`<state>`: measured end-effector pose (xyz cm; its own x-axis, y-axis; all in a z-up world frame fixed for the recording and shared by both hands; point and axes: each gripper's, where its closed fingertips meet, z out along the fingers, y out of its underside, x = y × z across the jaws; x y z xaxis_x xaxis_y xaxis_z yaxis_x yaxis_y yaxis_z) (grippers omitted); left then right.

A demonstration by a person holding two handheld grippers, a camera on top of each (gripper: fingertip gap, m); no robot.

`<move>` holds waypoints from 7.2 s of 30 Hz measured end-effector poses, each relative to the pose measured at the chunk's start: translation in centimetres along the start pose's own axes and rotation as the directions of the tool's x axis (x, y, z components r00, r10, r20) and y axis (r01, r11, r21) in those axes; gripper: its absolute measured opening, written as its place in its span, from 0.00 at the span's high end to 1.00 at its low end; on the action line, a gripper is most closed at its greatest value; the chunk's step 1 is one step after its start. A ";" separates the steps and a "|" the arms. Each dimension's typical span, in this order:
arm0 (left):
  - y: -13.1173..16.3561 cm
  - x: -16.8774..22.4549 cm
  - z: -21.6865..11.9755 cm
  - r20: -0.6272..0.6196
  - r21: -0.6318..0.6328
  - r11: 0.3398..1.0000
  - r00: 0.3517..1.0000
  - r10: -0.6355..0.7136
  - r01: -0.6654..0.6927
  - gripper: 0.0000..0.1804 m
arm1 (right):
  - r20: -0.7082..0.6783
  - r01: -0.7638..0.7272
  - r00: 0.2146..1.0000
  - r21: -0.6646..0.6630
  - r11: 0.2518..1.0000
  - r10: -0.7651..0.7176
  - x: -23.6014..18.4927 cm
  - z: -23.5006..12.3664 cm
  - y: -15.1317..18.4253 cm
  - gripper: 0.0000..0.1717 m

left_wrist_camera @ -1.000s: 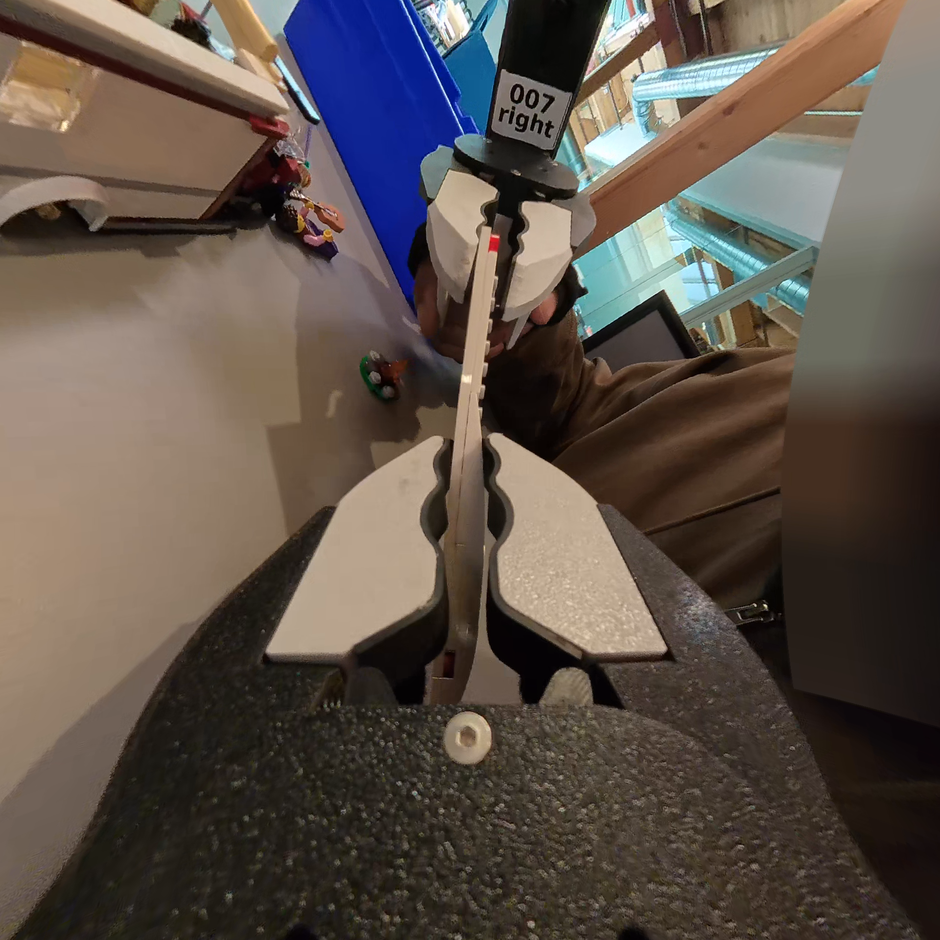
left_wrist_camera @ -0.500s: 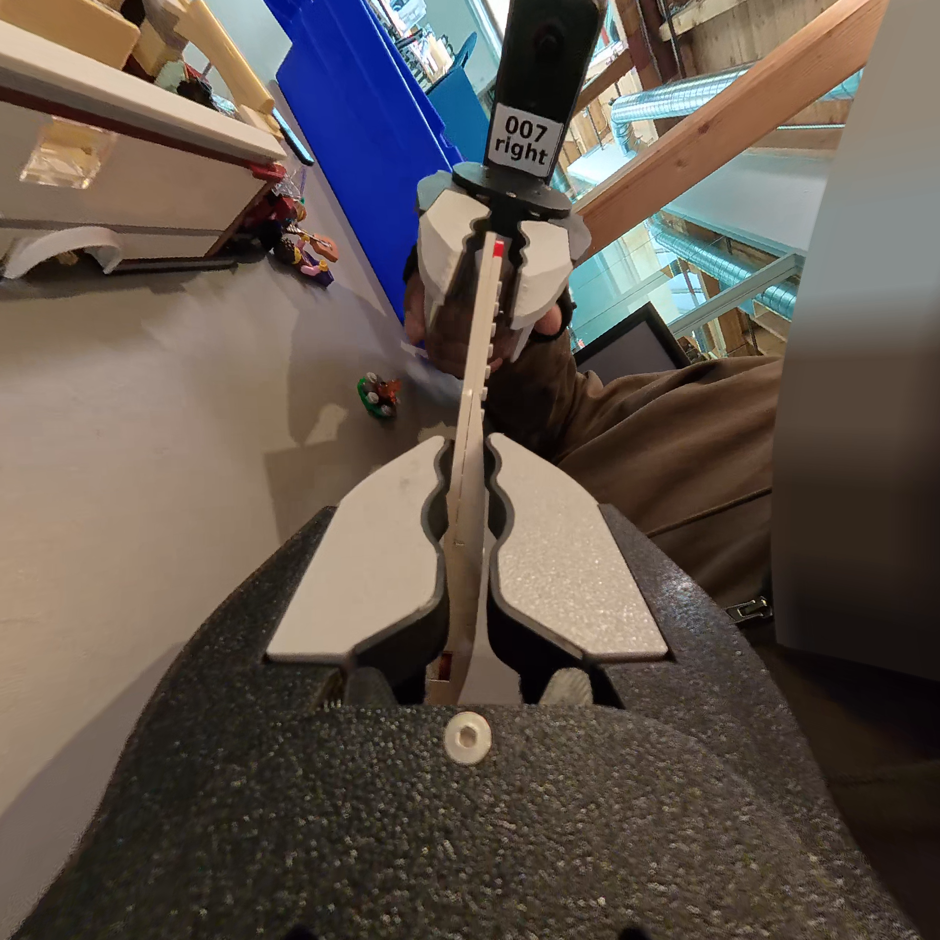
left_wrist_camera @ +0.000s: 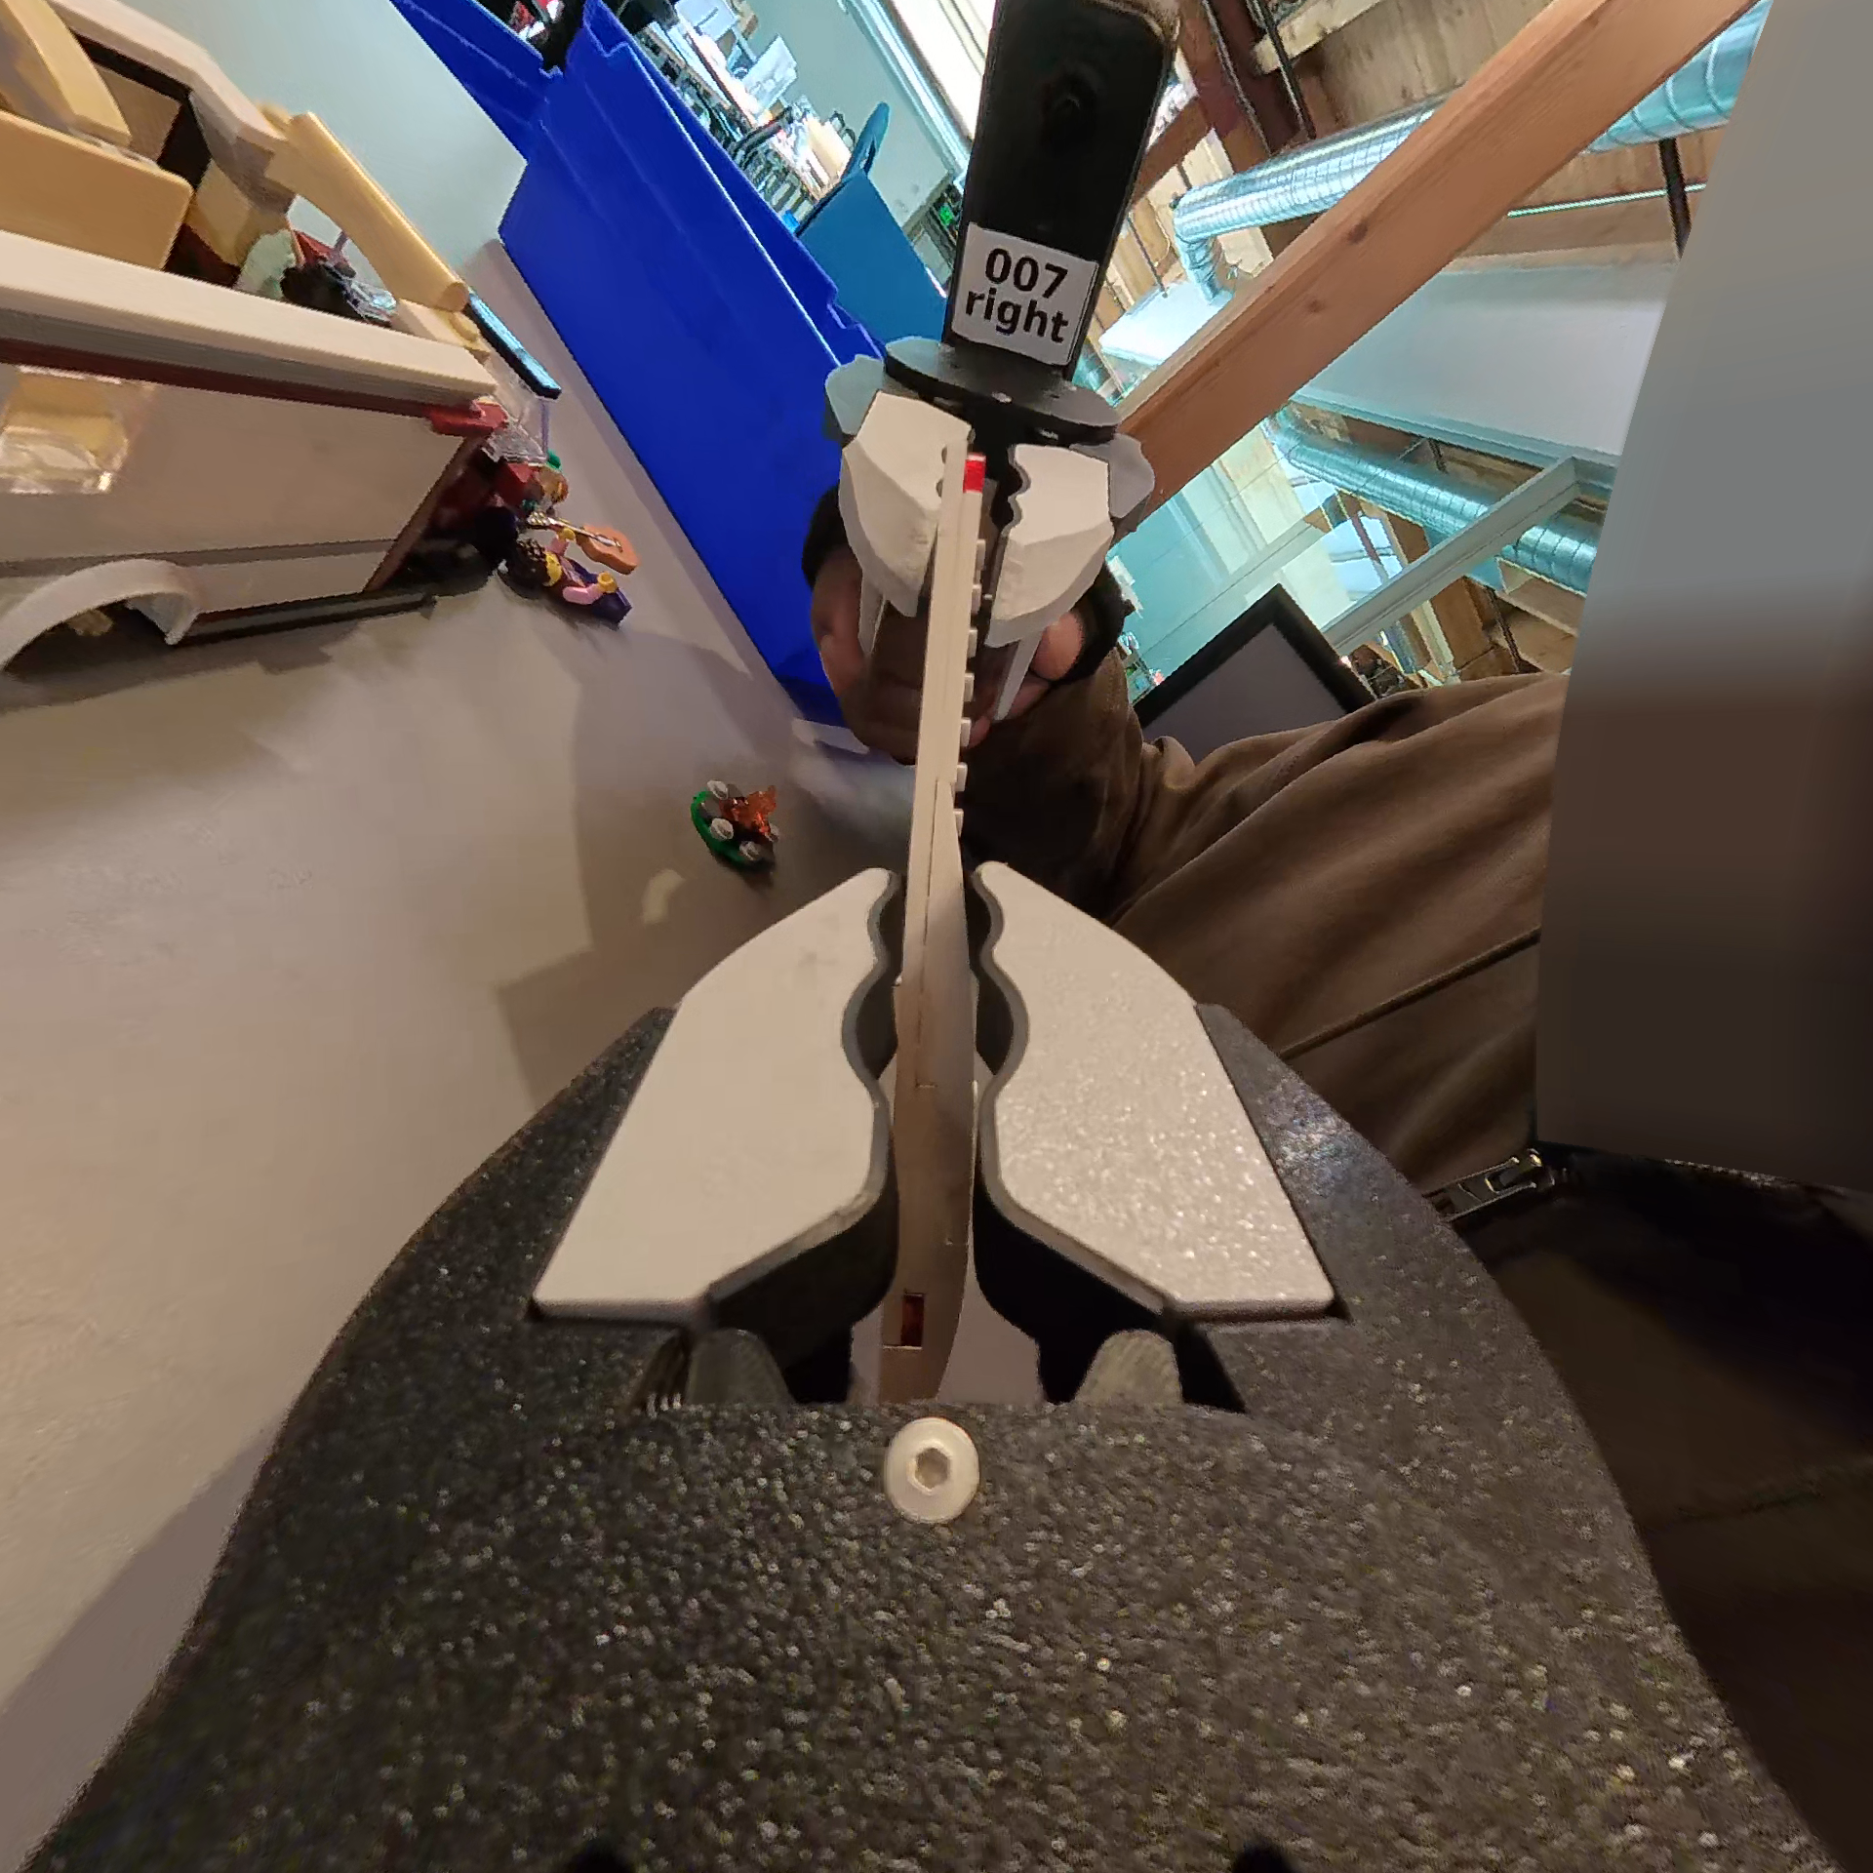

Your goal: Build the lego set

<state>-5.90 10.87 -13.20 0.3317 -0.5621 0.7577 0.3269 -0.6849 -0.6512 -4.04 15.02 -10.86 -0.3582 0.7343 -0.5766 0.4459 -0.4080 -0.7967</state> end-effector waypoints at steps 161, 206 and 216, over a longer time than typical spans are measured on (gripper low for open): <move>2.7 -2.4 0.0 0.033 0.093 0.870 0.872 -0.488 0.483 0.94 | -0.571 0.422 0.588 -0.388 0.819 -0.573 1.6 0.3 2.2 0.97; 3.4 -1.7 0.6 0.244 -0.050 0.994 0.966 -0.084 0.099 0.93 | -0.319 0.428 0.574 -0.668 0.609 -0.754 3.2 0.7 3.6 0.98; 3.3 -1.8 0.4 0.261 -0.050 0.995 0.963 -0.065 0.080 0.93 | -0.437 0.264 0.736 -0.518 0.814 -0.517 3.4 0.9 3.5 0.98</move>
<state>-5.07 9.86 -16.71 0.5296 -0.3758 0.7605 0.3077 -0.7503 -0.5851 -4.48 15.61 -15.82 -0.1355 0.9885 0.0668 0.6930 0.1427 -0.7066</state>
